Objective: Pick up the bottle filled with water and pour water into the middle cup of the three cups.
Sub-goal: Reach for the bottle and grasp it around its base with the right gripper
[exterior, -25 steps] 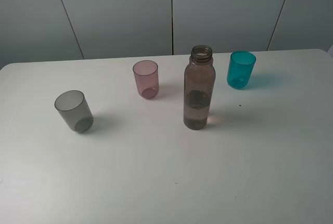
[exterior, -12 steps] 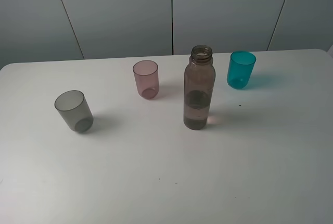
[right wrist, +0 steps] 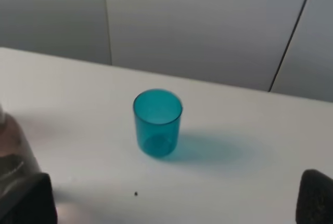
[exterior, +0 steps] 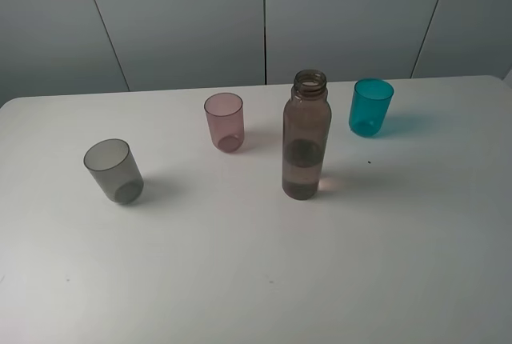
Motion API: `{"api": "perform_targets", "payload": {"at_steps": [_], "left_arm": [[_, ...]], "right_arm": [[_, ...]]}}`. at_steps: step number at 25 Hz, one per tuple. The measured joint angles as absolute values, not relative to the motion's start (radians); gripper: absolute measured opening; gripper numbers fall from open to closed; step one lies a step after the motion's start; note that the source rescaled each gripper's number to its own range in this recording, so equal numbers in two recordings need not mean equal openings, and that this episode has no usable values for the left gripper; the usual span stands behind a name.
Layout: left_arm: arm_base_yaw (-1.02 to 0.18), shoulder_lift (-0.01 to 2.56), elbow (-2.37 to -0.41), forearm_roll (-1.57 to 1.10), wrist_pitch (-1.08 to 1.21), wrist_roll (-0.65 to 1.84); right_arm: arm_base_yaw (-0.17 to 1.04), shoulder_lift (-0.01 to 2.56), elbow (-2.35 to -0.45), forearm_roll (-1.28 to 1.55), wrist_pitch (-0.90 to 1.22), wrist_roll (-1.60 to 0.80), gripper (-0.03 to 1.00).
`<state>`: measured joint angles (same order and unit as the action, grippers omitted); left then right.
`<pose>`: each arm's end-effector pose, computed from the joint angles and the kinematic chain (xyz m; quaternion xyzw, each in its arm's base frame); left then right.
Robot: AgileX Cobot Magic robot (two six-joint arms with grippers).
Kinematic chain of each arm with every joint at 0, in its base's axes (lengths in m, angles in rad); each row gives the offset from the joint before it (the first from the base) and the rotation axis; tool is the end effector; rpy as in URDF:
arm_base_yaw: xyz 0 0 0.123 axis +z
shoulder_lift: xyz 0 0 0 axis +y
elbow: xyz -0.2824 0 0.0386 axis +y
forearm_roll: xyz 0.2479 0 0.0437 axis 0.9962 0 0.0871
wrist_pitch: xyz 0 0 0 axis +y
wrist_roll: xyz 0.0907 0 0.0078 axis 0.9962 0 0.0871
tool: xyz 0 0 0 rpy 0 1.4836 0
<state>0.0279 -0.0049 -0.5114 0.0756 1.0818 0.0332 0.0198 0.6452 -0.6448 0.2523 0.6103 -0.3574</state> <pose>-0.0081 0.0059 0.2788 0.0001 0.8539 0.0536 0.5177 0.1239 0.0155 0.3233 -0.1088 0.8539 0.0290 0.5082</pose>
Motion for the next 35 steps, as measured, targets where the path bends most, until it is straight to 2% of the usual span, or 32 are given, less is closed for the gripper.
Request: {"api": "perform_targets", "payload": {"at_steps": [3,10,24,30,35], "left_arm": [[0.028,-0.005,-0.511,0.076,1.082,0.033],[0.028,-0.005,-0.511,0.076,1.082,0.033],[0.028,-0.005,-0.511,0.076,1.082,0.033],[0.028,-0.005,-0.511,0.076,1.082,0.033],[0.028,-0.005,-0.511,0.076,1.082,0.033]], "right_arm": [[0.061,0.716,-0.602,0.272,0.610,-0.417,1.00],[0.249,0.842,-0.508,0.284,0.516,-0.451,1.00],[0.258,0.986,-0.341,0.301,0.330,-0.453,1.00],[0.344,1.089,-0.334,0.301,0.201,-0.456,1.00],[0.367,1.136,-0.334,0.322,0.117,-0.456,1.00]]}}
